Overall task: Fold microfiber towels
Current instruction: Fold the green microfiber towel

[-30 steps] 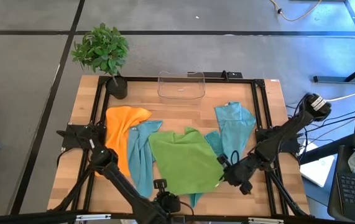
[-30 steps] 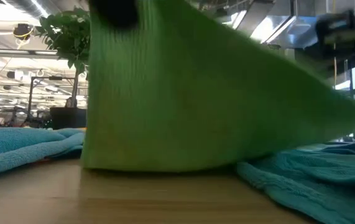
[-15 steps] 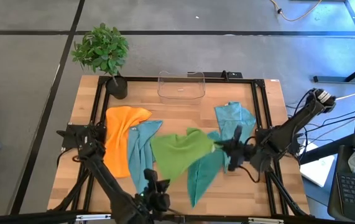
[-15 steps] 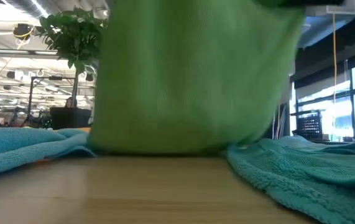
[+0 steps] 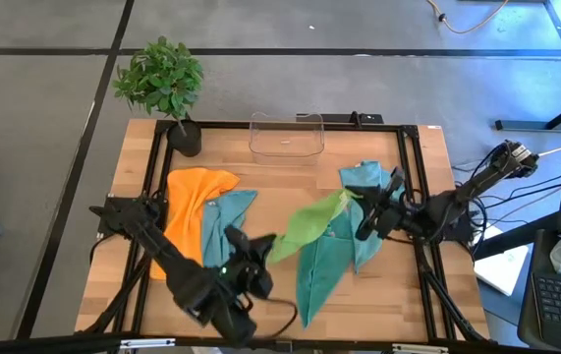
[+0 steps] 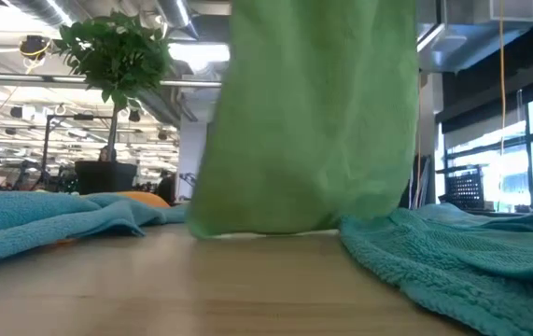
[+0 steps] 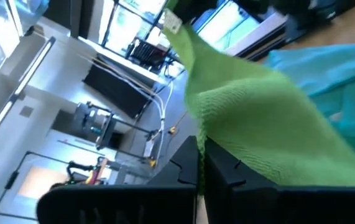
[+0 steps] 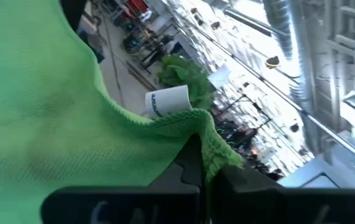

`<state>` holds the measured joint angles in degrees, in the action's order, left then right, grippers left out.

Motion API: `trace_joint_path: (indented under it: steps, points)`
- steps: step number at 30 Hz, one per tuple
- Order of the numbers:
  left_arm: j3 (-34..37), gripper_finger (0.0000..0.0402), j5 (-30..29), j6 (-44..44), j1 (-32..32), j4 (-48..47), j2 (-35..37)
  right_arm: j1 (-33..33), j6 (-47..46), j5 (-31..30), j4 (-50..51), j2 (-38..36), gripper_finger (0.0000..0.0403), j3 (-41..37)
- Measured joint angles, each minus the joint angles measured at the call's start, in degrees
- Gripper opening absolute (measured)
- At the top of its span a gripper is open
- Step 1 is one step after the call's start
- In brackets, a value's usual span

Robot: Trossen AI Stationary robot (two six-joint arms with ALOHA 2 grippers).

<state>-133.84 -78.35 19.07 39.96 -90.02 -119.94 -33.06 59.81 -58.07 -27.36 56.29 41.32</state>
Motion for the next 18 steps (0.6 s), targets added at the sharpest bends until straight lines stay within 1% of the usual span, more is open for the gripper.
trace_joint_path:
  steps: [3, 7, 9, 14, 16, 18]
  points:
    - [0.00, 0.0000, -0.41, -4.67, -1.55, 0.00, 1.63, 1.88, 1.79, 1.00, -0.21, -1.64, 0.0006, 0.07]
    - [0.02, 0.0000, -3.16, -9.46, -3.88, 0.00, 4.67, 5.57, 3.04, 4.10, -0.50, -3.12, 0.0006, 2.34]
    - [0.02, 0.0000, -2.50, -9.24, -5.11, 0.00, 6.50, 8.19, 2.17, 7.39, -0.87, -3.39, 0.0006, 3.86]
    - [0.04, 0.0000, 1.18, -8.65, -7.04, 0.00, 8.99, 16.33, -3.11, 18.72, 1.33, -3.47, 0.0006, 6.21]
    - [0.06, 0.0000, 2.15, -7.72, -8.15, 0.00, 9.48, 20.19, -5.96, 21.87, 3.28, -3.46, 0.0006, 6.62]
    - [1.16, 0.0000, 4.45, -7.42, -9.38, 0.02, 9.77, 24.08, -8.08, 24.09, 5.26, -3.33, 0.0006, 6.62]
